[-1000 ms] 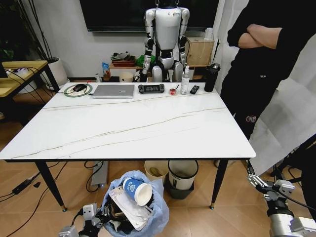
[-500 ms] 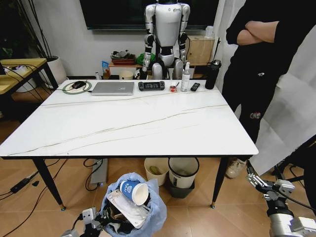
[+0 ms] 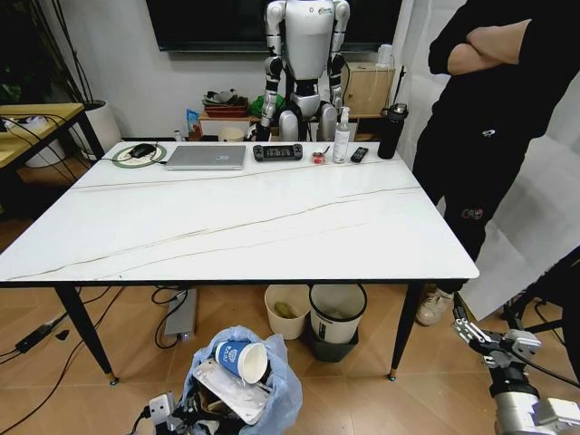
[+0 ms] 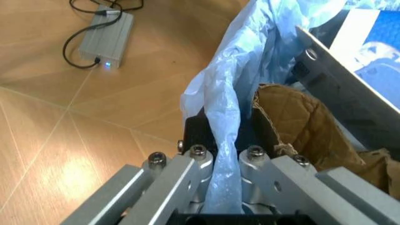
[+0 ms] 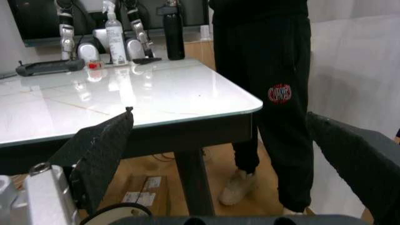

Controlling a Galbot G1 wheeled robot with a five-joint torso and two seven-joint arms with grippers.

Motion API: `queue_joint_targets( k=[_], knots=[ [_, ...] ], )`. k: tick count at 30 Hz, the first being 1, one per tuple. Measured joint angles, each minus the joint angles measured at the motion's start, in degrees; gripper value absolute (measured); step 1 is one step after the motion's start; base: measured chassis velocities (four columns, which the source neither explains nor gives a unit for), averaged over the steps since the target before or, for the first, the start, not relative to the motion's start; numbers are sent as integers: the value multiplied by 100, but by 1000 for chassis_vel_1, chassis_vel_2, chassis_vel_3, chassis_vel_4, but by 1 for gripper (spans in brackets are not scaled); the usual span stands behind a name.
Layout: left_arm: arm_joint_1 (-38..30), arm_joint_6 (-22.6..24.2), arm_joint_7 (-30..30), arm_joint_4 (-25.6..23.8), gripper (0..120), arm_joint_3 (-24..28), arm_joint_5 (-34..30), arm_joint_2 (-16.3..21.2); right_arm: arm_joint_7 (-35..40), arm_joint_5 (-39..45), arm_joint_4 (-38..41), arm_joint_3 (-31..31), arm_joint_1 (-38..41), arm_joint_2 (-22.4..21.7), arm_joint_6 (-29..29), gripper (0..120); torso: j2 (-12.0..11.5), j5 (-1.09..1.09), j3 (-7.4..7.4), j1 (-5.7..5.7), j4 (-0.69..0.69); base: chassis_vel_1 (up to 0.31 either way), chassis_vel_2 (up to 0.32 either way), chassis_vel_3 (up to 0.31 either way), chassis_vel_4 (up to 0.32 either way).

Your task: Pick up the trash bin and place the trash from the table into it.

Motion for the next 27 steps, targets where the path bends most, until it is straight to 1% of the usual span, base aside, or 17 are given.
queue_joint_targets(
  k=[3, 9, 10, 16, 17, 22, 27],
  knots=[
    [4, -1, 2, 0, 0, -6, 1, 0, 0, 0, 0, 0, 0, 0, 0, 100, -41, 0, -23, -18, 0, 0, 0, 0, 0],
    [43, -3, 8, -32, 0, -55, -5, 39, 0, 0, 0, 0, 0, 0, 0, 100, -267, 0, -150, -117, 0, 0, 0, 0, 0],
    [43, -3, 8, -32, 0, -55, -5, 39, 0, 0, 0, 0, 0, 0, 0, 100, -267, 0, -150, -117, 0, 0, 0, 0, 0],
    [19, 7, 9, -21, 0, -44, -5, 42, 0, 0, 0, 0, 0, 0, 0, 100, -461, 0, -260, -200, 0, 0, 0, 0, 0],
    [19, 7, 9, -21, 0, -44, -5, 42, 0, 0, 0, 0, 0, 0, 0, 100, -461, 0, -260, -200, 0, 0, 0, 0, 0],
    [12, 21, 7, -12, 0, -39, 11, 30, 0, 0, 0, 0, 0, -1, 0, 100, -620, 0, -349, -270, 0, 0, 0, 0, 0],
    [7, 22, 5, 25, 0, -55, 15, 27, 0, 0, 0, 0, 0, 0, 0, 100, -721, 0, -408, -312, 0, 0, 0, 0, 0]
  ],
)
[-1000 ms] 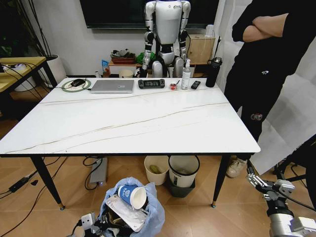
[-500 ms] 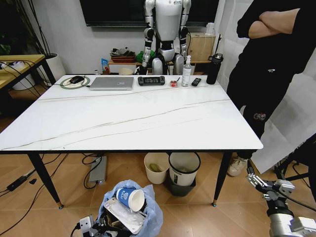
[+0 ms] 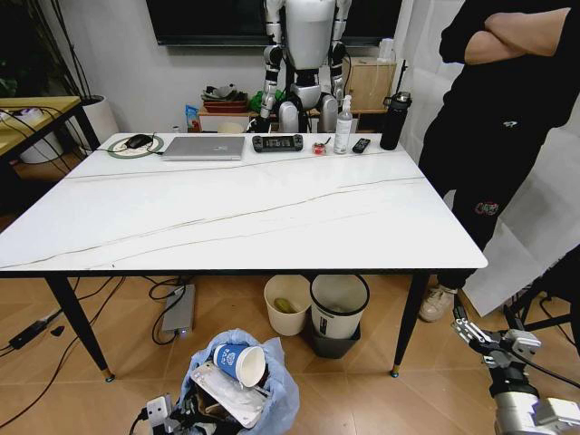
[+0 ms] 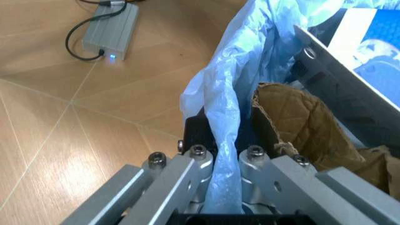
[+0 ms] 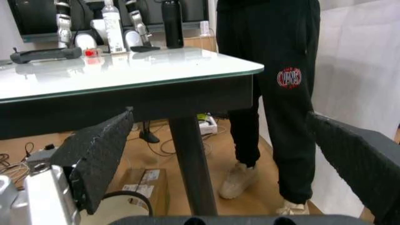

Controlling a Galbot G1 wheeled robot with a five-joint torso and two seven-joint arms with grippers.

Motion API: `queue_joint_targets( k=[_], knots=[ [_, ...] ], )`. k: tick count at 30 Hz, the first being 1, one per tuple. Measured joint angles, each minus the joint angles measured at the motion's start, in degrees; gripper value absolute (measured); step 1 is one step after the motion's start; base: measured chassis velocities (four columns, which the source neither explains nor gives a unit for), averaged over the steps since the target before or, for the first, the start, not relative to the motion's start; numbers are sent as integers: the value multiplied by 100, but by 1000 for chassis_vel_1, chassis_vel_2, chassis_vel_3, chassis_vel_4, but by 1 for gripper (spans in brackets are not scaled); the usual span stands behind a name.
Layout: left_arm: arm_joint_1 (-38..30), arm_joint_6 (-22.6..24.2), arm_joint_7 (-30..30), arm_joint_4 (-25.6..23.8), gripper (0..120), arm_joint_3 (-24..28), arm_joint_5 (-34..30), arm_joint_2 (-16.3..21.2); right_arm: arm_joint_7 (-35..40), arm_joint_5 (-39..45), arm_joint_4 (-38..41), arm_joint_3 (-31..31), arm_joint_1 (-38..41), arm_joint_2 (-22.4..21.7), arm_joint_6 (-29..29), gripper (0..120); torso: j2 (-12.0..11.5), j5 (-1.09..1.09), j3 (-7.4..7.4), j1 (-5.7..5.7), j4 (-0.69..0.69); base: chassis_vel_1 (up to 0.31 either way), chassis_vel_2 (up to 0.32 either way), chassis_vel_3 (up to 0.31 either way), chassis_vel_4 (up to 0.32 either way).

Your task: Pick up the trash bin and place the trash from the table into it.

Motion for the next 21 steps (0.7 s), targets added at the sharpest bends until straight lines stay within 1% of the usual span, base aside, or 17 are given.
queue_joint_targets(
  k=[9, 18, 21],
  knots=[
    [-61, 30, -17, 61, 0, -18, 0, -5, 0, 0, 0, 0, 0, 0, 0, 100, -262, 0, -150, -112, 0, 0, 0, 0, 0],
    [-123, 51, -40, 154, 0, -44, -8, 12, 0, 0, 0, 0, 0, 0, 0, 100, -452, 0, -263, -190, 0, 0, 0, 0, 0],
    [-174, 52, -44, 263, 0, -58, -11, 17, 0, 0, 0, 0, 0, 0, 0, 100, -516, 0, -298, -218, 0, 0, 0, 0, 0]
  ],
)
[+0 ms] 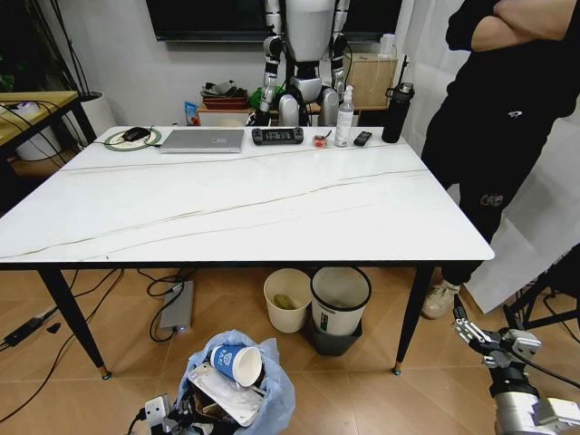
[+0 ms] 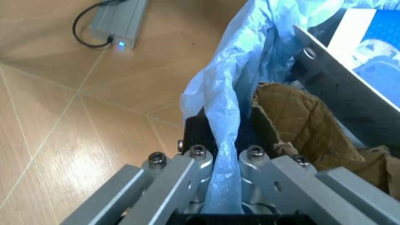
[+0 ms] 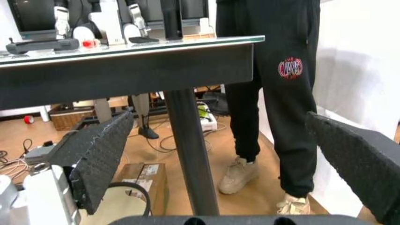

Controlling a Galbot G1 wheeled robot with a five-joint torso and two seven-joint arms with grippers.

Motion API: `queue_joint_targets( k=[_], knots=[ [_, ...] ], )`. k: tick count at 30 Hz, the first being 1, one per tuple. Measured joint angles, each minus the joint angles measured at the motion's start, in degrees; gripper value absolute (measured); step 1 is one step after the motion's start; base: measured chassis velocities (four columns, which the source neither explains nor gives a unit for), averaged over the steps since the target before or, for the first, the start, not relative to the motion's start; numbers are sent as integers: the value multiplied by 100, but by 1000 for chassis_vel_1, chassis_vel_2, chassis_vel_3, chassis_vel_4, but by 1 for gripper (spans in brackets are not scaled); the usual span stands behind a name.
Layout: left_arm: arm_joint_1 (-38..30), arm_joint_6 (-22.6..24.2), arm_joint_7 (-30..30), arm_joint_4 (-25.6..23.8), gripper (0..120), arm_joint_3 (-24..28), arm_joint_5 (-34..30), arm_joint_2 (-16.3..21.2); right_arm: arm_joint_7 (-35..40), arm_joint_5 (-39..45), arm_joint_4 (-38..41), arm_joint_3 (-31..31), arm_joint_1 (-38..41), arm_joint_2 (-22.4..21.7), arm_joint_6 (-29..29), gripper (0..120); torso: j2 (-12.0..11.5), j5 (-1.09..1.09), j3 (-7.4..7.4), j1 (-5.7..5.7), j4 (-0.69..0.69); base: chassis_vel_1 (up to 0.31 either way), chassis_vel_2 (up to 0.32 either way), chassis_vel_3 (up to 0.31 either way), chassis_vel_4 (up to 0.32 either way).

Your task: Pick up the trash bin and place the trash from the table into it.

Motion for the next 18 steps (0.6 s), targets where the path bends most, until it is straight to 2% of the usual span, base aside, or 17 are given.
queue_joint_targets(
  k=[13, 18],
  knots=[
    [-132, 13, -12, 178, 0, -3, -24, -2, 0, 0, 0, 0, 0, 0, 0, 100, -253, 0, -150, -105, 0, 0, 0, 0, 0],
    [-283, 29, -19, 390, 0, -24, -61, 17, 0, 0, 0, 0, 0, 0, 0, 100, -440, 1, -260, -181, 0, 0, 0, 0, 0]
  ],
)
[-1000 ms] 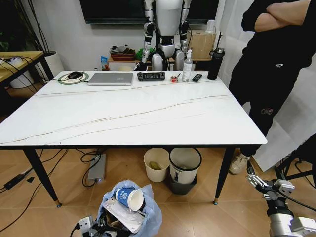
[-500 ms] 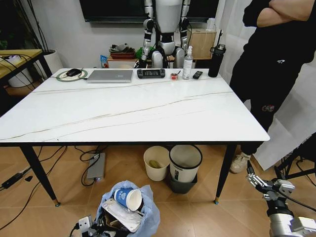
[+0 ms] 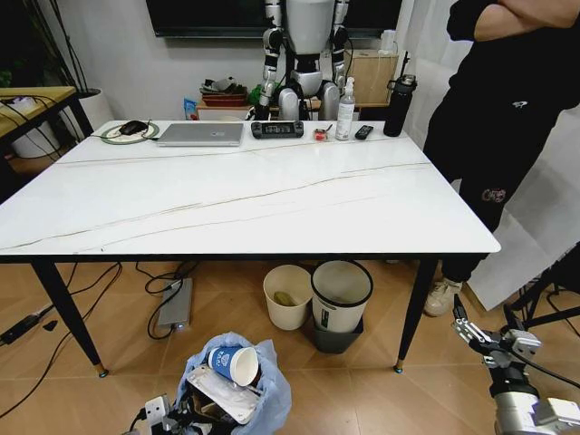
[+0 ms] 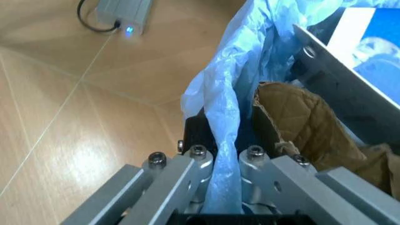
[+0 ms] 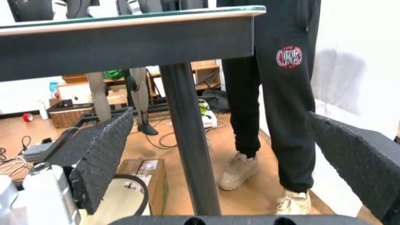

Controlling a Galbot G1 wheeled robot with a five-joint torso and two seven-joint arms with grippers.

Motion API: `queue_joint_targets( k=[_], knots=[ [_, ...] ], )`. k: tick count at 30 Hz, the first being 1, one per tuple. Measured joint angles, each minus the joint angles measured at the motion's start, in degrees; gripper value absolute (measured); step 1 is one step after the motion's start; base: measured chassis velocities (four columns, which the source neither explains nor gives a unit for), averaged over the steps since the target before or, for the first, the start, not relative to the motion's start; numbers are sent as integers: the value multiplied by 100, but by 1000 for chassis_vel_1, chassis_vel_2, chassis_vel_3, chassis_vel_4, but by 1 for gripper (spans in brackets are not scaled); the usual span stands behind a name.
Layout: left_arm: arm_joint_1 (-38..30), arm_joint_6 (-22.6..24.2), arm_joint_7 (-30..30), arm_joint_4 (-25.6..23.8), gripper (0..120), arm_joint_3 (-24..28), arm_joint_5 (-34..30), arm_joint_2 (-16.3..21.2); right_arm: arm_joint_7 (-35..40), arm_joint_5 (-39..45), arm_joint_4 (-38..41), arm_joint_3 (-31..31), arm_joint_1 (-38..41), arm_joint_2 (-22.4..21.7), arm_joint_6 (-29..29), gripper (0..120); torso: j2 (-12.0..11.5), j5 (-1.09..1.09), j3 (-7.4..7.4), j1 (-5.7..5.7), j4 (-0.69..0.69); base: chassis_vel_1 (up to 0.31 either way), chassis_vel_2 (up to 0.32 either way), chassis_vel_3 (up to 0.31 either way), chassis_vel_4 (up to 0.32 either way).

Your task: Pick up the trash bin and place the trash from the table into it.

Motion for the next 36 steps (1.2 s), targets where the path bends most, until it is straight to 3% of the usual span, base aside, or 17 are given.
queue_joint_targets(
  k=[2, 7, 14, 29, 36],
  knots=[
    [-31, 1, 0, 55, 0, -6, -7, 2, 0, 0, 0, 0, 0, 0, 0, 100, -15, 0, -8, -7, 0, 0, 0, 0, 0],
    [-632, 57, -5, 830, 0, -78, -90, 125, 0, 0, 0, 0, 0, 0, 0, 100, -233, -1, -133, -100, -1, 0, 0, 0, 0],
    [-1127, 40, 57, 1478, 0, -137, -94, 225, 0, 0, 0, 0, 0, 0, 0, 100, -402, -1, -234, -166, 0, 0, 0, 0, 0],
    [-1764, -149, 209, 2402, 0, -127, 109, 187, 0, 0, 0, 0, 0, 0, 0, 100, -747, -1, -441, -304, 0, 0, 0, 0, 0],
    [-1965, -481, 292, 2874, 0, -129, 280, 175, 0, 0, 0, 0, 0, 0, 0, 100, -845, 0, -507, -337, 0, 0, 0, 0, 0]
  ],
)
